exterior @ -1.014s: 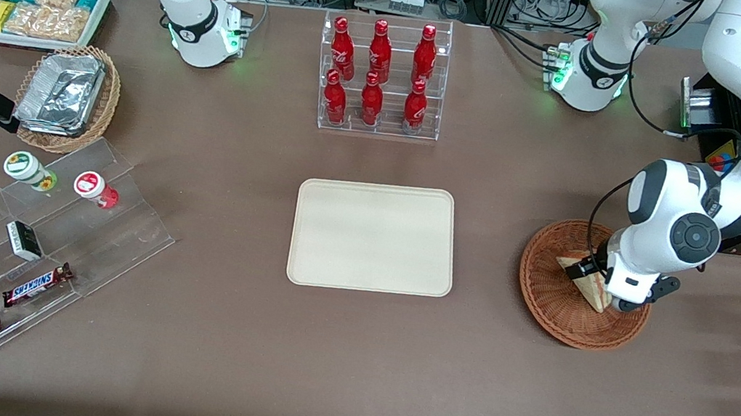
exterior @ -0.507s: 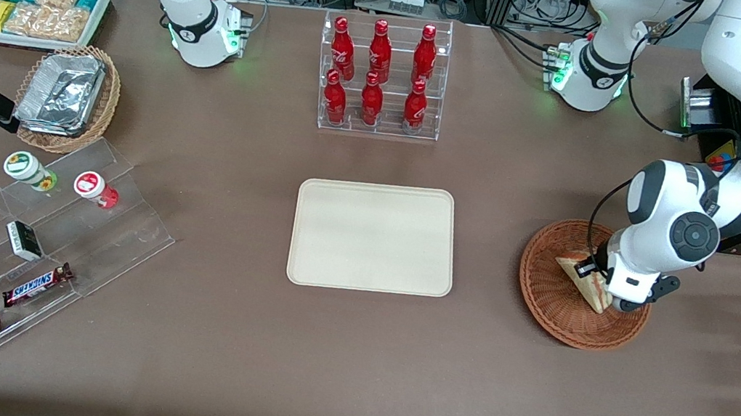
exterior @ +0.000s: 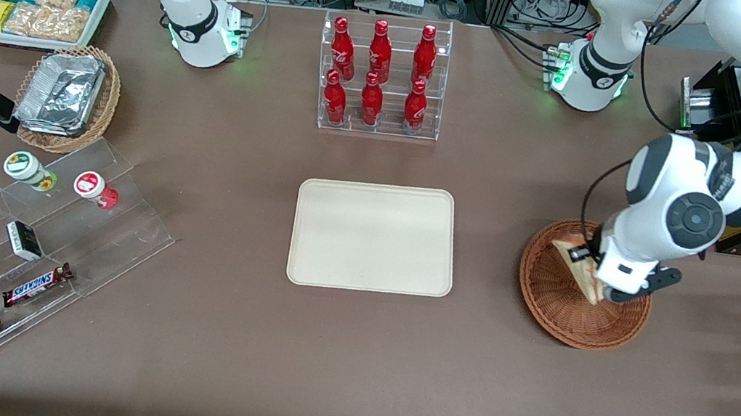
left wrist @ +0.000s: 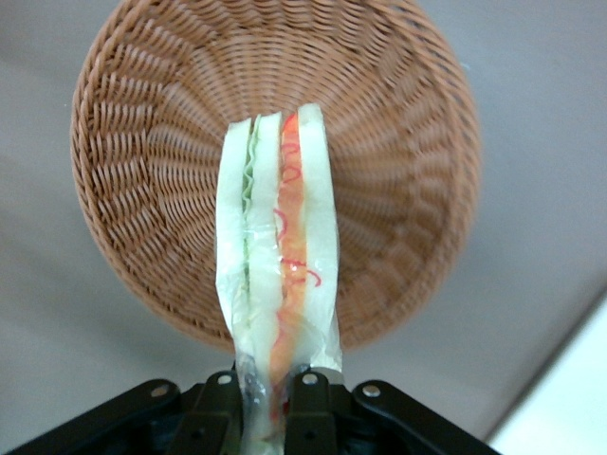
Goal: Place sandwich from basket to tray
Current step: 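Lift the sandwich and carry it with the left gripper over the tray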
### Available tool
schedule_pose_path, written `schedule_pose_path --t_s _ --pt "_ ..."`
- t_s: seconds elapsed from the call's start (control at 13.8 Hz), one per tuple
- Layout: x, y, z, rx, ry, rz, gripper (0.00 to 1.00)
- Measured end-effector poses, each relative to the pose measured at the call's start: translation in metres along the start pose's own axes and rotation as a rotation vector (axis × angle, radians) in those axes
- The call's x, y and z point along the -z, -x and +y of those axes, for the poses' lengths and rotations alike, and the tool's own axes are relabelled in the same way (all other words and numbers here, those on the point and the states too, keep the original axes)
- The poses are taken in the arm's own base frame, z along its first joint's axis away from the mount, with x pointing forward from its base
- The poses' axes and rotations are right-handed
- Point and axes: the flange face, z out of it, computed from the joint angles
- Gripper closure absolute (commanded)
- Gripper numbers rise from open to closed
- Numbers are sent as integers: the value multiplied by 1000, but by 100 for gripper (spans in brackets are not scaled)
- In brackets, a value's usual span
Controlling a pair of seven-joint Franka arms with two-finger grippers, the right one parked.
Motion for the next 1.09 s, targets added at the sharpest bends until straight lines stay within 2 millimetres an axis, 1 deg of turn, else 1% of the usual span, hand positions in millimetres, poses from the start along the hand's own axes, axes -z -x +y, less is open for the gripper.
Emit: schedule_pose_path --t_s 0.07,0.14,0.22,0.36,0.43,0.65,0.8,0.94,1.09 --pt "13 11 18 -34 -7 2 100" --pt "21 25 42 -78 -9 10 100" --pt "23 42 69 -125 -11 19 100" --pt "16 71 117 -198 -14 19 100" --pt "13 81 134 -222 -5 9 100" --pt "9 95 174 -272 19 0 100" --pt "4 109 204 -315 26 1 100" --pt "-10 134 239 -350 38 -28 100" --pt "-30 161 275 -350 31 -41 100"
